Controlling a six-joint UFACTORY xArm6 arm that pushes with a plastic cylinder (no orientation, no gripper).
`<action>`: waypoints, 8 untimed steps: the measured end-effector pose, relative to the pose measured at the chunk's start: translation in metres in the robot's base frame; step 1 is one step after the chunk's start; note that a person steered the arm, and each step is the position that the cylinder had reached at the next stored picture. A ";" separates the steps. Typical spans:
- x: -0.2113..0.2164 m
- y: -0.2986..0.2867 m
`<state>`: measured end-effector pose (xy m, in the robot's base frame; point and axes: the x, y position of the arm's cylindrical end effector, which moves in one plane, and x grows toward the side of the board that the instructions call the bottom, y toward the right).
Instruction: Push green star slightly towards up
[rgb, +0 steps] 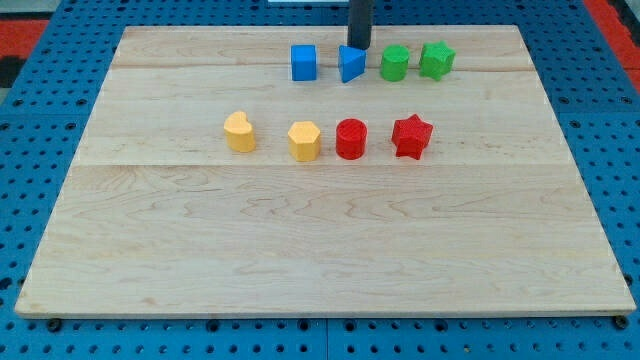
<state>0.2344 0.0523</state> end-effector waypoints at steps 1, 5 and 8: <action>0.004 0.000; 0.087 0.050; 0.074 0.069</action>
<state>0.3088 0.1217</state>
